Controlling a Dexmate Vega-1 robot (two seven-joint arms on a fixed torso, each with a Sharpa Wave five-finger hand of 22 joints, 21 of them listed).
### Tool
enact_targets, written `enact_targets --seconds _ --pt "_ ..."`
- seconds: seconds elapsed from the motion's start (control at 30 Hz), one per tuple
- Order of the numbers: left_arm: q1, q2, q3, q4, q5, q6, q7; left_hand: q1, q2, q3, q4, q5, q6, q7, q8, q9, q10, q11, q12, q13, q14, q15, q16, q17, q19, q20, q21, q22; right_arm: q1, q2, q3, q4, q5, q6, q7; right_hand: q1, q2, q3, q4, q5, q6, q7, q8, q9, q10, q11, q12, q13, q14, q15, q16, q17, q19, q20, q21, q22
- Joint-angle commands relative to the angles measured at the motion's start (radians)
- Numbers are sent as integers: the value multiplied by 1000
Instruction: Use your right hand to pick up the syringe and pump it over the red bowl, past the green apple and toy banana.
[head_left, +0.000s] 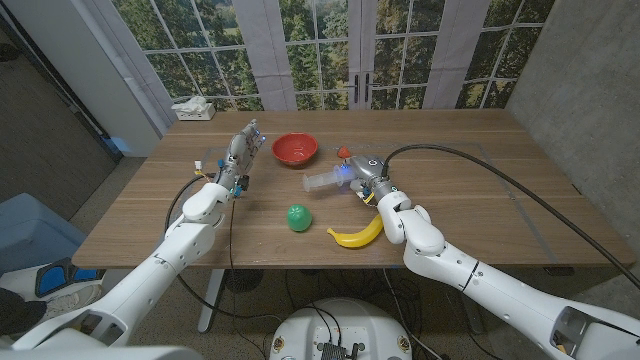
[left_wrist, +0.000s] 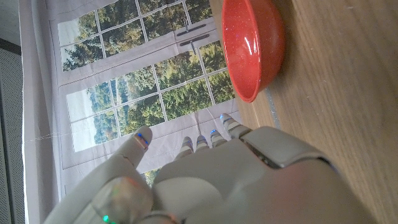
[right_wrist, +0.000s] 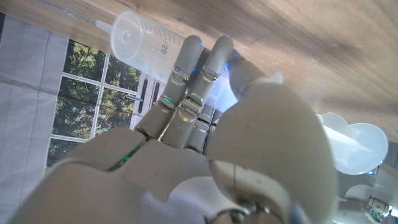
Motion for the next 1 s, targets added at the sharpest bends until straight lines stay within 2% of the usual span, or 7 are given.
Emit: enact_targets --seconds 0.03,0.43,0.6,1.0 --pt "-10 -4 5 2 4 -4 -4 -9 60 3 -7 9 1 4 3 6 -6 1 6 4 -56 -50 2 2 4 -84 1 2 -35 7 41 -4 106 22 -201 48 48 -2 2 4 344 68 5 -1 290 50 124 42 5 0 3 4 -3 -97 5 3" --pt "-3 -5 -2 -6 7 -22 4 -9 61 3 -9 9 2 4 3 6 -5 1 6 4 -55 -51 3 2 5 -84 1 2 -41 45 44 7 163 49 -346 54 46 -5 1 5 350 76 4 -5 297 51 124 55 11 0 5 9 0 -97 16 4" --pt "8 -3 -9 -13 8 -33 10 -9 61 3 -11 9 2 3 3 6 -6 1 6 4 -54 -51 3 2 5 -85 1 2 -30 62 30 3 167 34 -354 58 45 -7 -1 5 353 77 4 -7 304 51 126 61 13 -1 7 11 2 -97 21 4" --pt "45 4 -26 -44 9 -63 28 -9 58 2 -14 8 3 3 4 6 -5 0 6 4 -54 -51 2 2 6 -85 1 2 -12 106 4 30 193 74 -426 61 44 -10 1 5 354 80 1 -11 307 50 121 66 18 1 9 16 5 -97 31 4"
